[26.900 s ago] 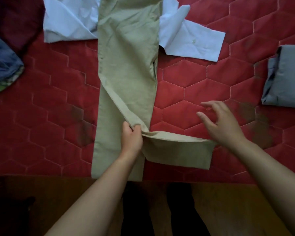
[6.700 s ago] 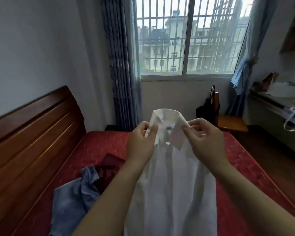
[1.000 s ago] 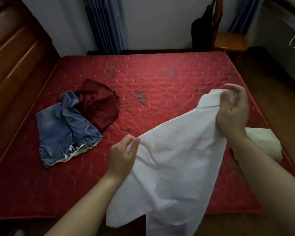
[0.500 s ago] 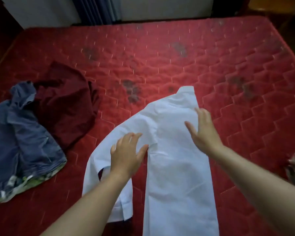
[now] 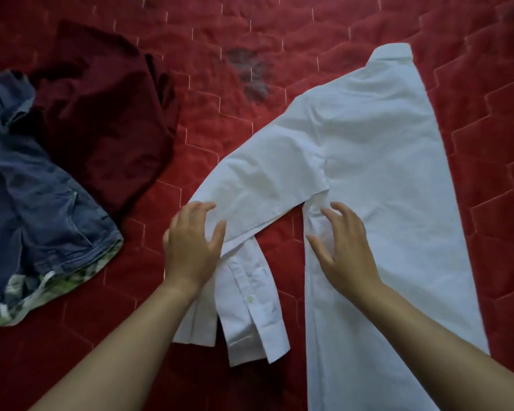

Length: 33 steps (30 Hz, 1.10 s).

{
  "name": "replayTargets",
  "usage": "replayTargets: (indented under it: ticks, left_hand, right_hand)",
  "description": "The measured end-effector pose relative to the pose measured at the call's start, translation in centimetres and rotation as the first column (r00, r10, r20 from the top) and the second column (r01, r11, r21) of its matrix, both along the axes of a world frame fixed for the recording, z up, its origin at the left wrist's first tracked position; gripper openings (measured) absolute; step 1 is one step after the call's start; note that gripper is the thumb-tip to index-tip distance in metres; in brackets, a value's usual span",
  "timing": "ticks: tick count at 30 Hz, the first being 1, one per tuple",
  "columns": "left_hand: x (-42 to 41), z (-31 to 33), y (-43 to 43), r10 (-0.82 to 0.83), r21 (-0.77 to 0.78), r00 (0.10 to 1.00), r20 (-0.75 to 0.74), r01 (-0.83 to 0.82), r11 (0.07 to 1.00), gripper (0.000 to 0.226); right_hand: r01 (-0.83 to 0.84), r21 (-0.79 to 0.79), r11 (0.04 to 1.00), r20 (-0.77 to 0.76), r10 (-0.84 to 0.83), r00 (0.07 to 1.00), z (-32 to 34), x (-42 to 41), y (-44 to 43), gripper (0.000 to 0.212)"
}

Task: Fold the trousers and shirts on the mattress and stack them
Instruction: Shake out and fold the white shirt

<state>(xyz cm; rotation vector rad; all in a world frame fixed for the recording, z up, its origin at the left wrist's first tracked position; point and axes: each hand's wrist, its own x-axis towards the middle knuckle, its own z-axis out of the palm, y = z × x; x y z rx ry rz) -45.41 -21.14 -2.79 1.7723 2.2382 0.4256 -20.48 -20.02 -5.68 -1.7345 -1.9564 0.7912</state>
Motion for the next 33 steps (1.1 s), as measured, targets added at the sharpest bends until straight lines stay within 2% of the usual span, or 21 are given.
replayTargets:
  ticks: [3,5,8,9,12,14,18,22,25,28,31,33]
  left_hand:
    - [-3.6,-1.0,0.2,0.123,-0.004,0.990,0.067,-0.123,0.992,0.032]
    - [-5.0,-1.8,0.0,0.193,-0.055,0.971,0.139,-0.187,0.981,0.034]
    - [-5.7,-2.8,-0.4,0.285,-0.197,0.926,0.249,-0.240,0.951,0.042]
    - [-5.8,-3.0,-0.5,0.287,-0.219,0.918,0.274,-0.231,0.948,0.045]
    - [-5.9,-3.3,-0.9,0.257,-0.232,0.916,0.308,-0.190,0.954,0.051]
    - [-6.1,-3.4,-1.2,0.230,-0.224,0.918,0.323,-0.162,0.961,0.051]
    - [-6.0,-3.5,-2.0,0.214,-0.252,0.872,0.441,-0.108,0.962,0.048]
    - [-5.3,-3.5,-2.9,0.137,-0.272,0.880,0.456,-0.009,0.962,0.048]
    - [-5.3,-3.1,-1.9,0.113,-0.148,0.887,0.447,-0.051,0.988,0.044]
    - [-5.5,-2.8,1.1,0.136,-0.022,0.890,0.435,-0.140,0.990,0.032]
    - [-5.1,-3.1,4.9,0.107,-0.044,0.911,0.397,-0.098,0.994,0.034]
    - [-4.6,-3.7,7.2,0.068,-0.087,0.929,0.363,-0.039,0.995,0.036]
  right_hand:
    - [0.047,0.074,0.996,0.009,-0.048,0.999,-0.9,-2.8,1.3,0.054]
    - [0.075,0.025,0.997,0.097,-0.077,0.992,-2.1,-3.7,1.6,0.057]
    - [-0.025,-0.042,0.999,0.264,0.036,0.964,-4.0,-3.3,0.7,0.055]
    - [-0.034,-0.040,0.999,0.257,0.043,0.965,-4.2,-3.0,0.5,0.055]
    - [0.065,-0.015,0.998,0.066,-0.064,0.996,-3.0,-3.4,0.5,0.055]
    - [0.077,0.035,0.996,-0.003,-0.077,0.997,-2.1,-4.2,0.1,0.052]
    - [0.121,0.025,0.992,-0.061,-0.119,0.991,-1.5,-5.5,-1.3,0.045]
    - [0.231,0.009,0.973,-0.062,-0.230,0.971,-1.6,-5.7,-1.1,0.045]
    - [0.282,0.055,0.958,-0.015,-0.281,0.960,-1.8,-5.6,-0.1,0.049]
    - [0.246,0.080,0.966,0.032,-0.249,0.968,-1.9,-5.9,1.4,0.052]
    - [0.162,0.101,0.982,0.153,-0.176,0.972,-2.6,-6.8,3.3,0.052]
    - [0.136,0.039,0.990,0.293,-0.141,0.946,-3.6,-6.8,4.3,0.052]
